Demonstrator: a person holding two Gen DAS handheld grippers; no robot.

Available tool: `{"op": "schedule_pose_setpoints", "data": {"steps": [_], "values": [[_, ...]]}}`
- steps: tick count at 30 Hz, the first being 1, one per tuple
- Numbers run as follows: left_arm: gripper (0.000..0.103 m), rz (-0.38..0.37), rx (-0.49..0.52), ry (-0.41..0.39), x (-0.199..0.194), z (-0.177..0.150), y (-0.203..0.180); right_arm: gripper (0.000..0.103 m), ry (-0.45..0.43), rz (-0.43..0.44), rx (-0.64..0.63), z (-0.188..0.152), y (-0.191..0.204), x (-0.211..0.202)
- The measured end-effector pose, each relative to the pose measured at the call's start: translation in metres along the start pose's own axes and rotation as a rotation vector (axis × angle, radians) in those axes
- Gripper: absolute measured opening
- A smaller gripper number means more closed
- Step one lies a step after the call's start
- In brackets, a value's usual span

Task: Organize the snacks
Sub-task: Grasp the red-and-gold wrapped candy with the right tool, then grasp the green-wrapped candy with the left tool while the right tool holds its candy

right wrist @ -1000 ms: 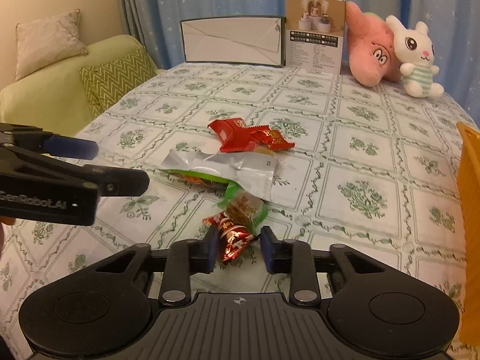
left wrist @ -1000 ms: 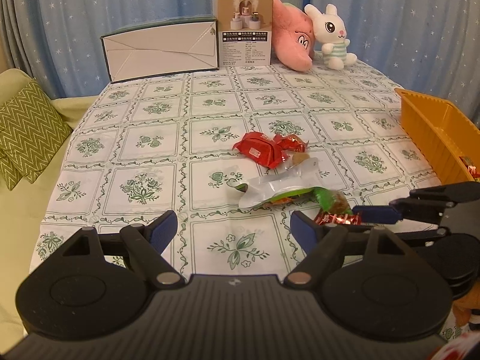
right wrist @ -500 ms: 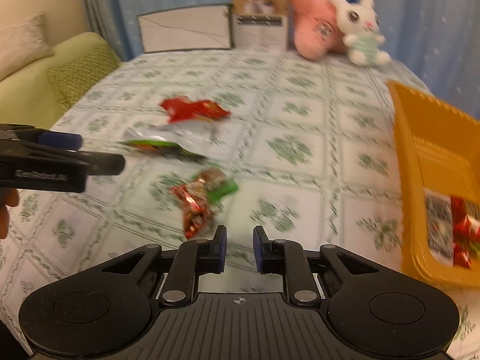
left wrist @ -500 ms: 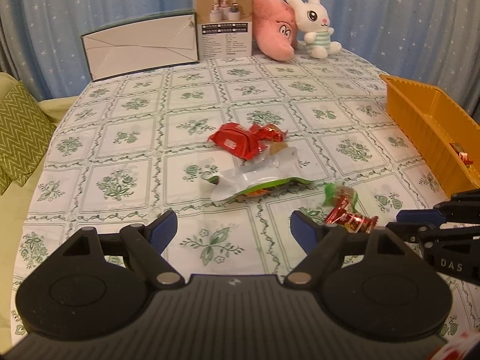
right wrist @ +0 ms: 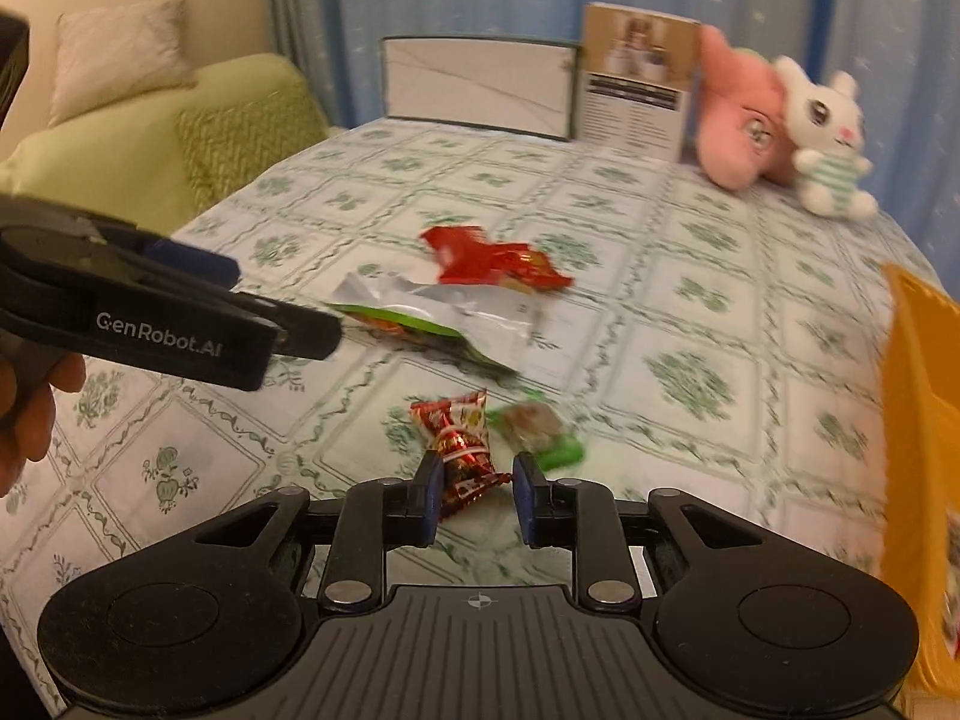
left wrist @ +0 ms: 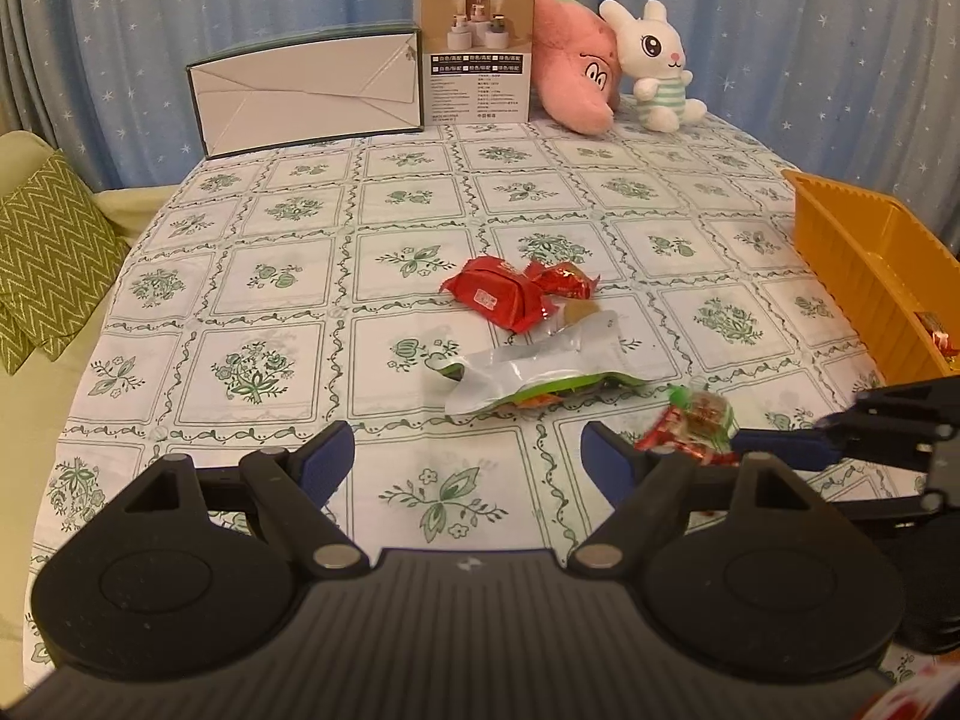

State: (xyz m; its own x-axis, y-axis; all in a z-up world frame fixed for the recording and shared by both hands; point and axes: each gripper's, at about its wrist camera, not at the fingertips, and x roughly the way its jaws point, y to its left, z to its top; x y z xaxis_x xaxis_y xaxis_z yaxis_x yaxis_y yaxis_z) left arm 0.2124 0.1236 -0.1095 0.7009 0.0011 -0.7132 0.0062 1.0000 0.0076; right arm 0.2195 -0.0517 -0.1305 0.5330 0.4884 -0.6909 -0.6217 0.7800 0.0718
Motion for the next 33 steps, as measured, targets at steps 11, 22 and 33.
{"op": "schedule_pose_setpoints", "data": {"steps": [11, 22, 33], "values": [[0.082, 0.036, -0.053, -0.011, -0.003, 0.000, 0.014, 0.042, -0.033, 0.014, -0.023, 0.009, 0.011, 0.011], [0.083, 0.033, -0.065, -0.006, -0.002, 0.000, 0.017, 0.022, -0.013, 0.031, 0.001, 0.012, 0.010, 0.023], [0.081, -0.113, 0.021, 0.002, 0.006, 0.004, -0.029, 0.021, -0.097, -0.141, 0.184, 0.005, -0.046, -0.039]]}}
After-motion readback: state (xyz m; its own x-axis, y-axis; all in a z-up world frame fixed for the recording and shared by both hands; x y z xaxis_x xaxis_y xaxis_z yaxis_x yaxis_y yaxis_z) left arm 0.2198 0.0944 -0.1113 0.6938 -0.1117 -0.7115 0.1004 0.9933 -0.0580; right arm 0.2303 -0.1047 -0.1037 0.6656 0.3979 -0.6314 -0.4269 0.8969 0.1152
